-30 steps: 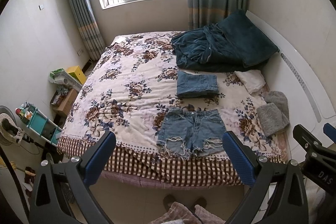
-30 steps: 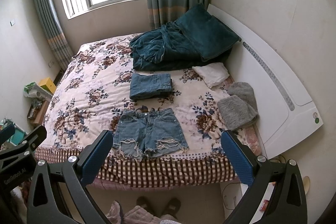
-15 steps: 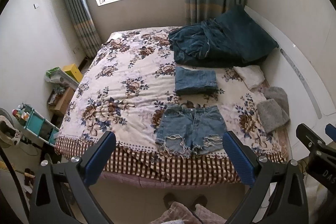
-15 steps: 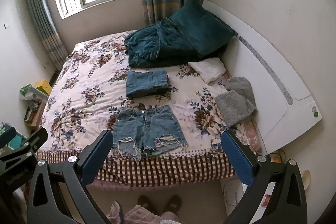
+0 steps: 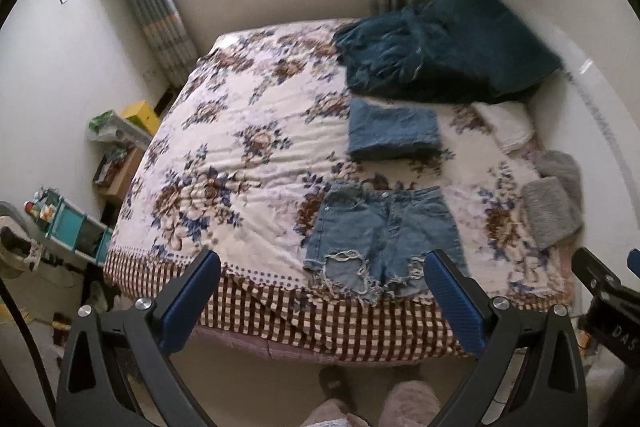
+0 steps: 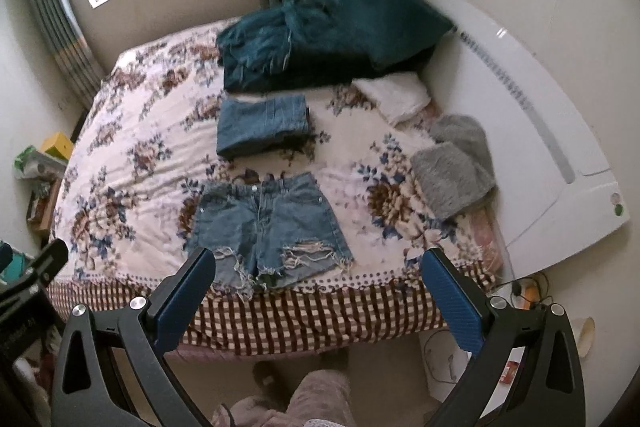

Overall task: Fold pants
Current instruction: 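Lower both grippers toward the ripped denim shorts on the bed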

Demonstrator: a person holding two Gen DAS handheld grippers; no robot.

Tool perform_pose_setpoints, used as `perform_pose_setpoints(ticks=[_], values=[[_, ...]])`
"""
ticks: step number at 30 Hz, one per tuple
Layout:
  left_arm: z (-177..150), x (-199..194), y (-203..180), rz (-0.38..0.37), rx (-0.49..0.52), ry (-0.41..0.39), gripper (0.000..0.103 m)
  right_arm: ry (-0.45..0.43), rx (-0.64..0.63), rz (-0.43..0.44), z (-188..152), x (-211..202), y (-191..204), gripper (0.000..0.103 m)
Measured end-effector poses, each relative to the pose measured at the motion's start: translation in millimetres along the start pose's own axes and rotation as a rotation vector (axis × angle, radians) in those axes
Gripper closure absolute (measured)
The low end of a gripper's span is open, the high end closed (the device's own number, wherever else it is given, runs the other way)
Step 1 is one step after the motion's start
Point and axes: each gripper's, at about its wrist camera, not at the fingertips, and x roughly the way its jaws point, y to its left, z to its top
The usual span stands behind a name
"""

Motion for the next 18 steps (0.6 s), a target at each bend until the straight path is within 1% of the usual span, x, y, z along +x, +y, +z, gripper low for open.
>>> perform_pose_setpoints(ticks=[2, 5, 6, 8, 9, 10, 11, 12, 13, 15, 16, 18], values=[[3.9, 26.4, -11.6, 0.029, -0.014, 0.028, 0.0, 0.027, -0.02, 0.013, 8.4, 33.2, -3.9, 0.0], [7.5, 68.6, -31.6, 0.071, -0.037, 0.071, 0.0, 0.082, -0.058, 0.05, 27.5, 95.0, -11.9, 0.0], [8.2, 88.1, -41.0, 0.09, -0.044, 0.097, 0.0, 0.11, -0.079, 0.067, 34.6, 124.2, -14.5, 0.0], [6.9, 114.4, -52.8, 0.102, -0.061, 0.12, 0.0, 0.14, -0.106, 0.087, 46.4, 161.6, -16.5, 0.0], [5.1, 136.2, -62.9, 0.12, -0.065, 0.137, 0.0, 0.156, -0.128, 0.091, 52.3, 187.4, -18.0, 0.0], [2.8, 156.0, -71.1, 0.123, -0.065, 0.156, 0.0, 0.17, -0.154, 0.095, 58.1, 215.3, -19.4, 0.0], [0.4, 167.6, -78.1, 0.131, -0.067, 0.169, 0.0, 0.177, -0.169, 0.099, 63.0, 235.0, -20.0, 0.0], [-2.3, 186.2, -87.3, 0.159, -0.067, 0.184, 0.0, 0.196, -0.192, 0.098, 66.9, 262.7, -22.4, 0.0], [-6.3, 208.2, -97.5, 0.189, -0.063, 0.201, 0.0, 0.226, -0.211, 0.105, 71.0, 295.3, -27.1, 0.0], [-12.0, 244.2, -115.7, 0.233, -0.051, 0.226, 0.0, 0.274, -0.215, 0.144, 74.1, 342.4, -36.5, 0.0], [-17.1, 266.7, -126.9, 0.255, -0.04, 0.246, 0.0, 0.314, -0.203, 0.154, 73.8, 367.4, -44.8, 0.0], [-28.3, 308.2, -149.0, 0.272, -0.027, 0.286, 0.0, 0.398, -0.155, 0.176, 72.8, 425.6, -63.2, 0.0]])
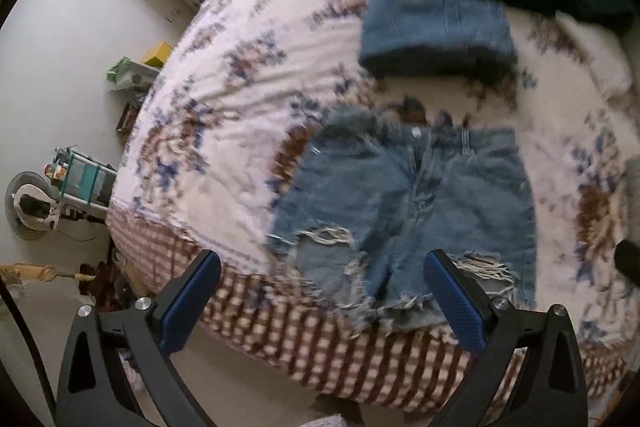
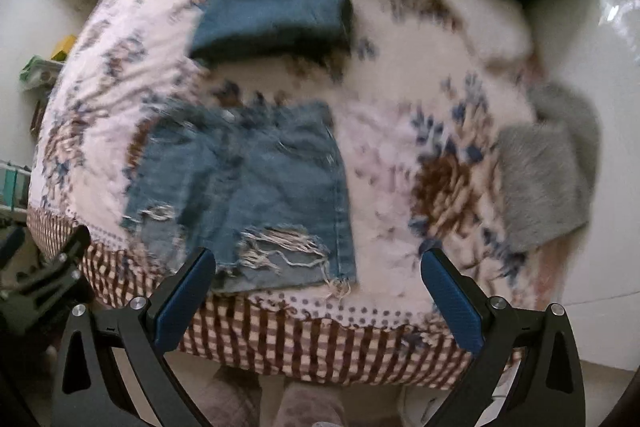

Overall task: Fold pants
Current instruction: 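Lower both grippers toward the ripped denim shorts on the bed, then grasp the shorts' leg hem with the left gripper while the right grasps the waistband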

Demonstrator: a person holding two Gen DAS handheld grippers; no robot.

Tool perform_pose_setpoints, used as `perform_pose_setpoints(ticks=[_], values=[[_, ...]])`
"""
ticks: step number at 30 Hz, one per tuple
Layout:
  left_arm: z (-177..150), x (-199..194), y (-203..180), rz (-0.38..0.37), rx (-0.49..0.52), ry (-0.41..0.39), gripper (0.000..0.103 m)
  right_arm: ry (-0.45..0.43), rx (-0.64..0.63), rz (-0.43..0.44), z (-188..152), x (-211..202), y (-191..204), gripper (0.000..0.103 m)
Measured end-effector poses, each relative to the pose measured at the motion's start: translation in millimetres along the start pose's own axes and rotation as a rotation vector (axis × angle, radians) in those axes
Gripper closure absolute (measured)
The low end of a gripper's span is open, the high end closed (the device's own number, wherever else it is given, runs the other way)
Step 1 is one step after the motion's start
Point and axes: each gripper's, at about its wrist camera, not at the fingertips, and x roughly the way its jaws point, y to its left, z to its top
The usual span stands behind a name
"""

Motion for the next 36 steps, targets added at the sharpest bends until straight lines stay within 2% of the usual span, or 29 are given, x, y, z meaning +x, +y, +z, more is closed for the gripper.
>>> perform_pose_setpoints(ticks=[2, 4, 7, 9, 13, 15, 18, 21, 25, 29, 31, 32, 33, 34, 36], values=[[-2.3, 25.6, -28.8, 0.008, 0.012, 0.045, 0.0, 0.069, 0.037, 0.026, 12.5, 48.7, -30.4, 0.0], [-10.7, 54.9, -65.3, 0.016, 0.021, 0.082, 0.0, 0.098, 0.031, 0.037, 13.7, 78.7, -51.0, 0.001], [-23.9, 80.4, -113.2, 0.007, 0.041, 0.115, 0.0, 0.125, 0.005, 0.098, 22.6, 122.2, -78.2, 0.012], [-35.5, 93.3, -144.6, -0.013, 0.047, 0.127, 0.0, 0.159, 0.009, 0.202, 32.2, 148.5, -94.9, 0.029], [-52.8, 101.6, -191.7, 0.006, 0.058, 0.091, 0.0, 0.26, -0.02, 0.395, 50.6, 197.9, -112.0, 0.031], [-58.8, 101.5, -213.3, 0.004, 0.057, 0.065, 0.0, 0.339, -0.049, 0.478, 60.9, 226.1, -113.8, 0.031], [-62.5, 104.4, -238.6, -0.001, 0.052, 0.047, 0.0, 0.409, -0.09, 0.525, 76.4, 262.2, -113.3, 0.03], [-67.1, 114.2, -262.0, -0.007, 0.057, 0.073, 0.0, 0.432, -0.108, 0.555, 95.4, 285.2, -107.6, 0.03], [-76.3, 125.7, -279.1, -0.015, 0.068, 0.111, 0.0, 0.433, -0.145, 0.606, 114.5, 289.9, -86.9, 0.03], [-78.3, 135.5, -289.3, 0.002, 0.092, 0.113, 0.0, 0.429, -0.183, 0.633, 126.9, 293.0, -68.0, 0.03], [-76.1, 140.3, -287.7, -0.034, 0.082, 0.124, 0.001, 0.429, -0.19, 0.636, 131.7, 298.0, -60.8, 0.028], [-74.4, 142.2, -283.8, -0.076, 0.071, 0.123, 0.01, 0.43, -0.192, 0.638, 133.3, 300.1, -58.1, 0.028], [-72.8, 143.1, -280.5, -0.126, 0.064, 0.12, 0.031, 0.426, -0.191, 0.641, 135.1, 301.3, -54.9, 0.028], [-70.9, 145.2, -276.9, -0.168, 0.057, 0.128, 0.039, 0.419, -0.19, 0.649, 135.9, 301.3, -53.6, 0.028], [-67.3, 145.5, -271.9, -0.224, 0.057, 0.128, 0.068, 0.397, -0.178, 0.665, 137.7, 299.3, -49.9, 0.028]])
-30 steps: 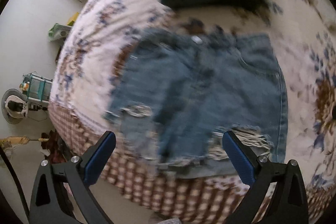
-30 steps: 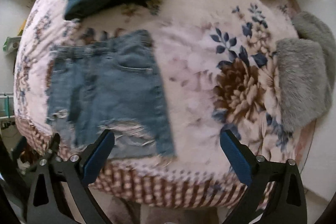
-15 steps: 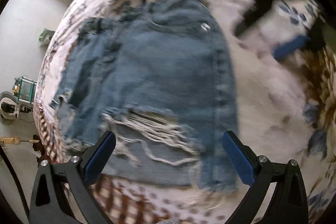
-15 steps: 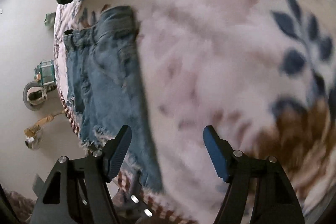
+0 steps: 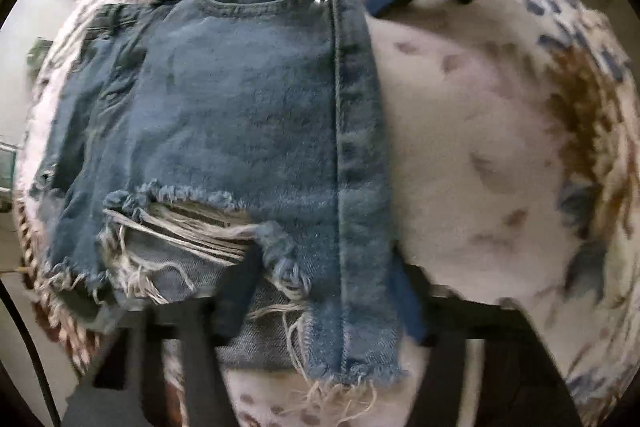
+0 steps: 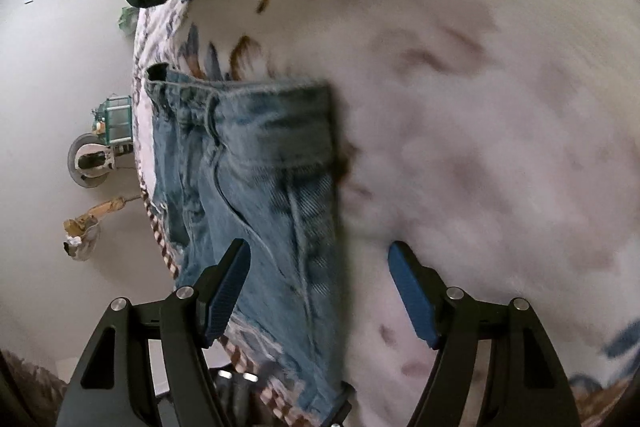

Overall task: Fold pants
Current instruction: 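Grasp the shorts' leg hem with the left gripper while the right grasps the waistband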

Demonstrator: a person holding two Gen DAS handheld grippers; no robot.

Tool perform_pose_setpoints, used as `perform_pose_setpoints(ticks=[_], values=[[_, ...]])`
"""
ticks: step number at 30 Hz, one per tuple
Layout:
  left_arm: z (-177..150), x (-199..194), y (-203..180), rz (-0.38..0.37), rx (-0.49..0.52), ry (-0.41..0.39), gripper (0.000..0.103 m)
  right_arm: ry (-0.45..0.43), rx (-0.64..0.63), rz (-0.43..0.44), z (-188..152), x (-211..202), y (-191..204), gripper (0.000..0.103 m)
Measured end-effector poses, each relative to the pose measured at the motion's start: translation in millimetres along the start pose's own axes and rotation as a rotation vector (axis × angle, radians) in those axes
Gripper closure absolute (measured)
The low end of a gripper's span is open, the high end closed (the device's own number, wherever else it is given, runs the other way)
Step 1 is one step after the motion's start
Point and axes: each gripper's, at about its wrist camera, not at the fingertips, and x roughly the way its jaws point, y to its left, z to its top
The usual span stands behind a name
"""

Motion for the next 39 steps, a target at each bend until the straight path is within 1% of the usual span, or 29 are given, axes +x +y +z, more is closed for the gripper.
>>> perform_pose_setpoints(ticks=[1, 2, 3, 4, 5, 6, 8, 12, 20, 22, 23, 24, 26, 27, 29, 31, 34, 37, 39], values=[[1.7, -0.8, 3.4, -0.012, -0.002, 0.0, 0.075, -0.013, 0.004, 0.009, -0.8, 0.5, 1.9, 0.029], [3.2, -2.2, 7.9, -0.027, -0.015, -0.001, 0.084, -0.028, 0.003, 0.027, 0.3, -1.3, 4.7, 0.033], [4.5, -3.4, 12.3, -0.038, -0.028, -0.002, 0.089, -0.042, -0.005, 0.037, 1.7, -2.0, 10.0, 0.045], [6.2, -4.2, 17.1, -0.051, -0.037, -0.001, 0.091, -0.046, -0.011, 0.034, 3.2, -1.6, 13.7, 0.052], [7.5, -4.6, 20.5, -0.062, -0.042, 0.004, 0.092, -0.054, -0.019, 0.006, 5.0, -0.4, 18.4, 0.061], [9.1, -6.2, 26.1, -0.076, -0.056, 0.006, 0.093, -0.058, -0.022, -0.018, 5.7, 0.8, 19.4, 0.073], [11.6, -11.3, 34.9, -0.085, -0.062, 0.0, 0.094, -0.067, -0.005, -0.038, 7.4, 2.1, 19.2, 0.077], [17.2, -25.6, 52.4, -0.107, -0.078, -0.008, 0.094, -0.091, 0.039, -0.04, 5.0, -5.4, 21.0, 0.087], [24.6, -71.5, 105.3, -0.161, -0.143, -0.042, 0.094, -0.143, 0.061, -0.089, -11.6, -33.2, 49.0, 0.092], [26.1, -85.1, 126.6, -0.177, -0.171, -0.054, 0.094, -0.162, 0.082, -0.093, -15.5, -39.3, 58.7, 0.093], [27.0, -92.7, 139.4, -0.186, -0.182, -0.059, 0.094, -0.175, 0.096, -0.098, -17.5, -43.4, 65.2, 0.093], [26.1, -92.2, 141.5, -0.186, -0.195, -0.066, 0.094, -0.189, 0.118, -0.1, -18.9, -45.9, 75.4, 0.093], [19.8, -98.8, 161.7, -0.209, -0.236, -0.072, 0.094, -0.212, 0.145, -0.092, -21.0, -51.2, 86.8, 0.093], [20.4, -106.7, 180.1, -0.213, -0.258, -0.082, 0.094, -0.223, 0.159, -0.088, -21.2, -51.9, 97.6, 0.093], [25.7, -111.0, 201.7, -0.221, -0.28, -0.094, 0.094, -0.244, 0.174, -0.075, -21.2, -51.6, 118.3, 0.093], [29.4, -117.7, 235.7, -0.235, -0.317, -0.097, 0.094, -0.261, 0.177, -0.067, -16.8, -45.8, 147.3, 0.093], [35.8, -117.6, 279.5, -0.233, -0.352, -0.101, 0.095, -0.269, 0.168, -0.061, -3.5, -27.2, 192.5, 0.093], [35.6, -111.7, 322.9, -0.228, -0.397, -0.093, 0.095, -0.251, 0.149, -0.058, 18.9, 5.6, 240.8, 0.093], [33.7, -102.7, 354.8, -0.218, -0.435, -0.079, 0.095, -0.225, 0.116, -0.082, 34.4, 34.1, 269.0, 0.093]])
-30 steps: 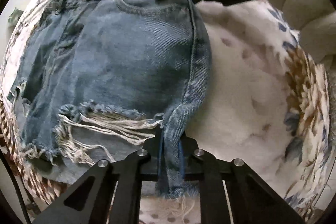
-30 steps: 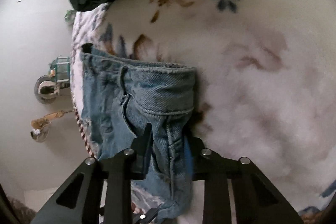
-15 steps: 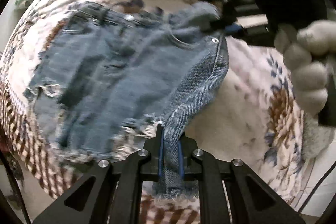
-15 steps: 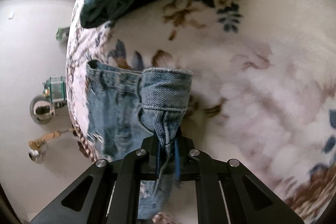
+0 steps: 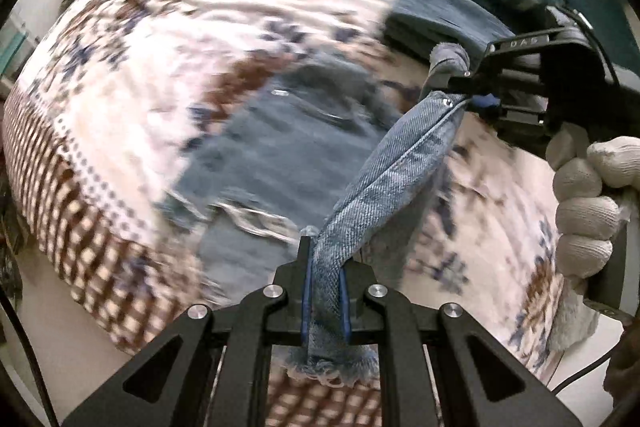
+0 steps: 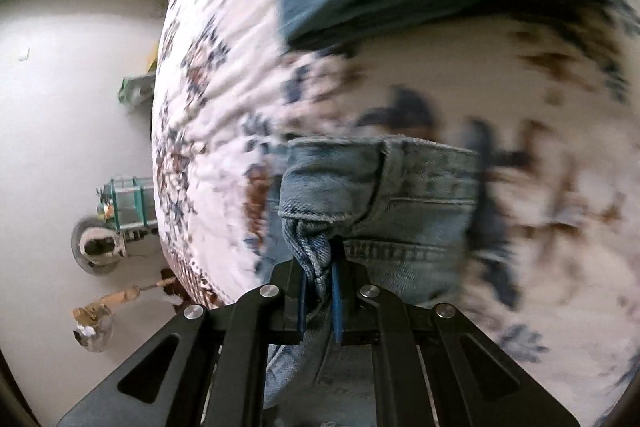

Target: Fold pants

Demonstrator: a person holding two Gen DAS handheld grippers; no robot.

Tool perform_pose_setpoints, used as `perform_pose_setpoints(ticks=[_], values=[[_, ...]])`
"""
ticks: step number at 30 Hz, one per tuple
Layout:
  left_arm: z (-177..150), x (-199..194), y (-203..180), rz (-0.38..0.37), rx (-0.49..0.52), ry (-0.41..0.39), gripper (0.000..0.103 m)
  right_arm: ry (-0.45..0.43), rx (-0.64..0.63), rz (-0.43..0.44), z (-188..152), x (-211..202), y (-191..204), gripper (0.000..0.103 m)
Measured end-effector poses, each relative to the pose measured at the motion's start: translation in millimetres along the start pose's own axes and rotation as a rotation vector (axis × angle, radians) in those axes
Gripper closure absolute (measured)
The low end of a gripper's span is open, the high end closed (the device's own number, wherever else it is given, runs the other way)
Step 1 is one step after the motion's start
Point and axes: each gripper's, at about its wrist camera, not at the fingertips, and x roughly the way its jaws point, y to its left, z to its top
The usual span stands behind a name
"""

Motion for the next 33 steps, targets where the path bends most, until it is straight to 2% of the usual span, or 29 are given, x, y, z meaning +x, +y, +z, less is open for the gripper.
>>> perform_pose_setpoints(ticks=[3, 7, 10, 14, 16, 17, 18, 19, 21, 22, 23, 24, 28, 31, 33], values=[[10.9, 9.1, 36.5, 0.02, -0.047, 0.01, 0.095, 0.05, -0.047, -0.051, 8.9, 50.0, 43.8, 0.093], [26.1, 32.1, 83.6, 0.061, -0.096, 0.032, 0.095, 0.105, -0.104, -0.147, 15.8, 111.5, 78.3, 0.093], [34.2, 53.4, 106.4, 0.079, -0.114, 0.057, 0.094, 0.129, -0.122, -0.21, 17.5, 144.6, 86.9, 0.093], [38.6, 67.4, 118.1, 0.07, -0.115, 0.079, 0.094, 0.147, -0.125, -0.258, 21.4, 166.8, 87.9, 0.093], [39.2, 72.3, 121.9, 0.057, -0.125, 0.106, 0.09, 0.177, -0.133, -0.286, 22.8, 173.5, 89.6, 0.089], [39.5, 73.6, 125.0, 0.049, -0.142, 0.122, 0.088, 0.185, -0.133, -0.283, 24.4, 175.3, 90.0, 0.081], [38.2, 72.2, 131.0, 0.034, -0.183, 0.133, 0.083, 0.198, -0.128, -0.26, 25.4, 174.5, 91.4, 0.064], [37.9, 70.2, 136.1, 0.023, -0.21, 0.137, 0.078, 0.207, -0.115, -0.226, 26.0, 171.3, 92.2, 0.055], [37.1, 61.6, 145.1, -0.005, -0.243, 0.131, 0.054, 0.195, -0.095, -0.168, 25.5, 158.4, 94.2, 0.028], [36.6, 54.1, 149.1, -0.008, -0.248, 0.115, 0.045, 0.181, -0.094, -0.153, 24.6, 148.1, 94.6, 0.025], [35.6, 47.3, 152.0, -0.001, -0.25, 0.103, 0.028, 0.166, -0.094, -0.141, 23.5, 137.2, 94.4, 0.024], [33.9, 37.5, 155.2, 0.013, -0.258, 0.082, 0.019, 0.148, -0.092, -0.131, 22.0, 124.7, 93.1, 0.024], [20.2, 18.4, 163.1, 0.005, -0.326, 0.063, 0.019, 0.091, -0.089, -0.165, 16.4, 79.3, 73.1, 0.024], [0.2, 25.0, 170.6, -0.07, -0.46, 0.094, 0.019, 0.075, -0.072, -0.225, 9.2, 53.0, 38.2, 0.024], [-21.0, 41.1, 172.9, -0.161, -0.594, 0.148, 0.019, 0.076, -0.034, -0.241, 0.4, 42.4, 9.0, 0.024]])
